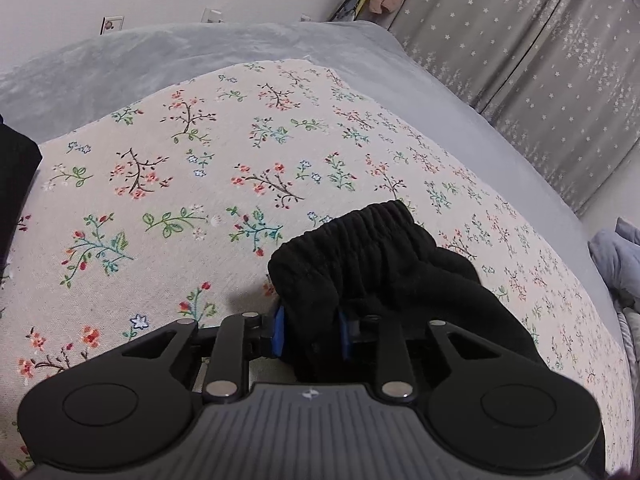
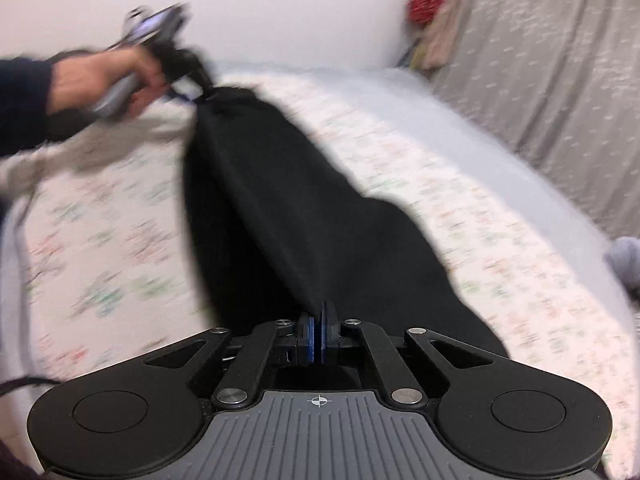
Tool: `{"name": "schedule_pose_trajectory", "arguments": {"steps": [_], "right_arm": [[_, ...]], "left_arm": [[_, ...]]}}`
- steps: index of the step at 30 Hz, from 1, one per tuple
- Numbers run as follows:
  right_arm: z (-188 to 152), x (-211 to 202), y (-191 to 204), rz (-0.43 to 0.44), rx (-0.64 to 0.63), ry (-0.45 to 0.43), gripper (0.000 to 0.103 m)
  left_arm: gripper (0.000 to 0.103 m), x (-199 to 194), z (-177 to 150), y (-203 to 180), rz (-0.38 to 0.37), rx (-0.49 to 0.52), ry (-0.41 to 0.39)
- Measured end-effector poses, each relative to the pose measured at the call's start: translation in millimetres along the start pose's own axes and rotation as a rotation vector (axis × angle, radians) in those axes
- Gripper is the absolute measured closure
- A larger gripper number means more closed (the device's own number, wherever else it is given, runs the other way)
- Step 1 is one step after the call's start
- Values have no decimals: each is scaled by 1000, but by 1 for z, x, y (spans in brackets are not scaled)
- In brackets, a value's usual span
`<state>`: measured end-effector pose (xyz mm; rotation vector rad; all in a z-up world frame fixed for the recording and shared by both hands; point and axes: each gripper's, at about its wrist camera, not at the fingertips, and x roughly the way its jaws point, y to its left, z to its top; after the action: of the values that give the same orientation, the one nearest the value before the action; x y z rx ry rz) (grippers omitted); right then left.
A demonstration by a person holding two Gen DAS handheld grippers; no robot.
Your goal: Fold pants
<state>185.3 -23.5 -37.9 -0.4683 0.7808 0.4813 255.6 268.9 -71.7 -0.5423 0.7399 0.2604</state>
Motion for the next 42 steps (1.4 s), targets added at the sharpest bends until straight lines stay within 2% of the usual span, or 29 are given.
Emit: {"name": "schedule_pose_trajectory", "arguments": {"steps": [3, 5, 6, 8, 11, 12, 14, 15, 16, 18, 20, 21, 23, 24, 25, 26, 27, 28, 29, 30, 32, 35, 36, 38, 39, 40, 42], "right_arm": [[-20, 19, 17, 25, -61, 86, 102], [-30, 42, 23, -38, -96, 121, 101], [-32, 50, 26, -72, -103, 116, 100], [-31, 52, 28, -74, -118, 115, 94], [-32, 39, 20, -26, -92, 103, 85], [-35, 36, 12, 1, -52, 102, 79], [-40, 25, -6, 27, 16, 93, 53], [-44, 17, -18, 9, 41, 78, 27], [-50, 8, -32, -32, 66, 62, 17], [-65, -8, -73, -134, 152, 45, 17], [-88, -27, -127, -259, 326, 48, 18], [-104, -37, -156, -337, 433, 52, 18], [-140, -61, -209, -494, 653, 54, 18], [-159, -75, -230, -545, 755, 43, 19], [-179, -88, -249, -582, 853, 26, 20], [-197, -98, -265, -609, 942, 12, 22], [-215, -105, -280, -631, 1028, 5, 37], [-231, -110, -292, -633, 1099, 3, 56], [-243, -110, -301, -623, 1143, 13, 63], [-250, -105, -303, -609, 1146, 38, 70], [-250, -90, -301, -576, 1069, 101, 70], [-248, -64, -297, -543, 980, 204, 73], [-247, -59, -295, -538, 975, 220, 82], [-246, -60, -294, -520, 991, 212, 83], [-244, -63, -289, -532, 975, 209, 95], [-241, -69, -286, -551, 965, 193, 99], [-239, -92, -279, -614, 994, 141, 99]], "left_arm": [[82, 1, -1, 2, -2, -6, 2], [82, -1, -4, -1, 11, 27, -5], [79, -1, -5, -5, 26, 55, -9], [74, -3, -6, -9, 57, 88, -13], [74, -7, -5, -8, 70, 81, -7], [74, -8, -5, -7, 74, 78, -9], [74, -10, -6, -9, 81, 86, -15], [72, -12, -6, -10, 85, 85, -14], [66, -14, -4, -9, 89, 71, -12], [61, -22, 1, -6, 93, 17, -19], [60, -36, 5, -6, 87, -30, -40], [60, -43, 7, -6, 106, -46, -68], [60, -59, 9, -9, 193, -43, -132], [60, -65, 11, -8, 226, -47, -164], [60, -71, 11, -7, 234, -58, -198], [60, -77, 12, -8, 208, -59, -233], [60, -80, 12, -13, 153, -39, -254], [60, -80, 11, -22, 91, -5, -258], [60, -76, 7, -35, 33, 40, -244], [60, -70, 3, -49, -16, 92, -216], [60, -52, -8, -72, -60, 177, -160], [60, -19, -20, -86, -46, 217, -86], [60, -9, -25, -86, -36, 222, -62], [61, 7, -32, -85, 13, 246, -23], [66, 11, -33, -83, 35, 252, -18], [73, 13, -33, -79, 40, 243, -16], [82, 10, -27, -69, 36, 185, -16]]}}
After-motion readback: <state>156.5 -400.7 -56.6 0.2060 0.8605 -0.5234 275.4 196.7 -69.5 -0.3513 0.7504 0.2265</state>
